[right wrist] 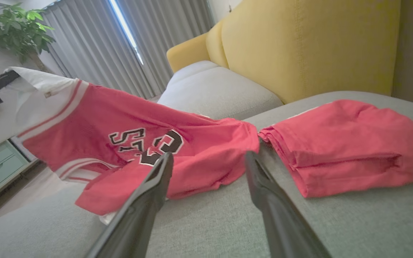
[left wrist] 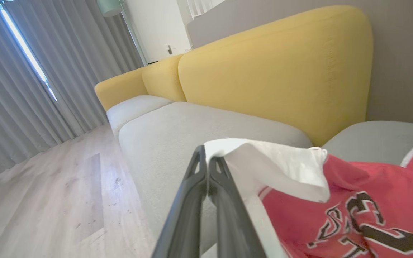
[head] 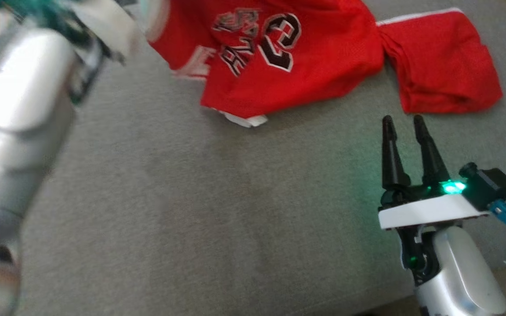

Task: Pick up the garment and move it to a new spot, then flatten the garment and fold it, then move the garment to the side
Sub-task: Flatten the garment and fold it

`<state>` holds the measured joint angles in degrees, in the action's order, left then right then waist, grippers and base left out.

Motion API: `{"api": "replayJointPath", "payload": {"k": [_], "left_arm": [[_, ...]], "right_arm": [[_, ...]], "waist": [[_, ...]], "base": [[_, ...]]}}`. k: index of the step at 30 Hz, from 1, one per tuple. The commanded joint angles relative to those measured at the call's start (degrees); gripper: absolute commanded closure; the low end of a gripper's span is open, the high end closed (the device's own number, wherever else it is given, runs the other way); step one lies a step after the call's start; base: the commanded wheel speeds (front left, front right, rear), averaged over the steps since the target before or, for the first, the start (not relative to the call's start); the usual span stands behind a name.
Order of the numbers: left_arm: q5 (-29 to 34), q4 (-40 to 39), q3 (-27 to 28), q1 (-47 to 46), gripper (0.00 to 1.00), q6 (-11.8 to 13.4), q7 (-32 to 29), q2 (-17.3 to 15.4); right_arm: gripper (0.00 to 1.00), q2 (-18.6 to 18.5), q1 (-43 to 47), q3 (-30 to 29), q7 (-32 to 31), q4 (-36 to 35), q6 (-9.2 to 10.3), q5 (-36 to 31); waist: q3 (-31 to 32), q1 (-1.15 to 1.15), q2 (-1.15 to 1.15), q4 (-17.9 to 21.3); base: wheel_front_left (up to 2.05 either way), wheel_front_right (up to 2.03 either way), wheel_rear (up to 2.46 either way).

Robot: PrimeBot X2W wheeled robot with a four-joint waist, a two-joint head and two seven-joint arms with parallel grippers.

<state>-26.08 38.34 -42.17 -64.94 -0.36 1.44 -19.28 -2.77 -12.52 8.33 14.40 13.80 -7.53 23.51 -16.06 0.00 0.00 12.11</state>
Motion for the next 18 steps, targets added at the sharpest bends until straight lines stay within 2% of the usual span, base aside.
{"api": "replayJointPath", "payload": {"k": [1, 5, 6, 7, 8, 11, 18], "left_arm": [[0.8, 0.0, 2.5, -5.3, 1.00, -0.4, -1.2, -3.2], [2.8, 5.5, 2.7, -14.1, 1.00, -1.2, -3.1, -5.6], [3.4, 7.2, 2.9, -16.3, 0.85, -1.0, -2.9, -6.0], [3.9, 8.8, 3.0, -18.3, 0.27, -0.4, -2.4, -6.1], [4.2, 10.3, 3.3, -19.9, 0.00, 0.5, -1.9, -5.9], [4.8, 15.1, 3.2, -22.9, 0.00, 1.5, -1.4, -4.9], [4.0, 21.9, 3.1, -22.9, 0.00, 0.6, 3.7, -2.5]], "right_arm": [[0.00, -0.1, -2.2, 2.0, 0.6, -2.1, 0.04, 0.8], [0.00, -0.1, -3.4, 3.9, 0.6, -2.6, 0.04, 2.4], [0.00, -0.1, -3.6, 4.3, 0.6, -2.8, 0.04, 2.7], [0.00, -0.1, -3.8, 4.7, 0.6, -2.9, 0.04, 2.9], [0.00, -0.1, -4.0, 5.0, 0.6, -3.0, 0.04, 3.1], [0.00, -0.1, -4.4, 5.5, 0.6, -3.2, 0.04, 3.4], [0.00, -0.1, -4.8, 5.4, 0.6, -3.1, 0.04, 2.6]], "waist": [[-2.6, 0.00, 0.00, 2.7], [-5.3, 0.00, 0.00, 5.6], [-5.9, 0.00, 0.00, 6.1], [-6.4, 0.00, 0.00, 6.5], [-6.8, 0.00, 0.00, 6.8], [-7.6, 0.00, 0.00, 7.1], [-6.9, 0.00, 0.00, 5.0]], "base": [[0.00, 0.00, 0.00], [0.00, 0.00, 0.00], [0.00, 0.00, 0.00], [0.00, 0.00, 0.00], [0.00, 0.00, 0.00], [0.00, 0.00, 0.00], [0.00, 0.00, 0.00]]}}
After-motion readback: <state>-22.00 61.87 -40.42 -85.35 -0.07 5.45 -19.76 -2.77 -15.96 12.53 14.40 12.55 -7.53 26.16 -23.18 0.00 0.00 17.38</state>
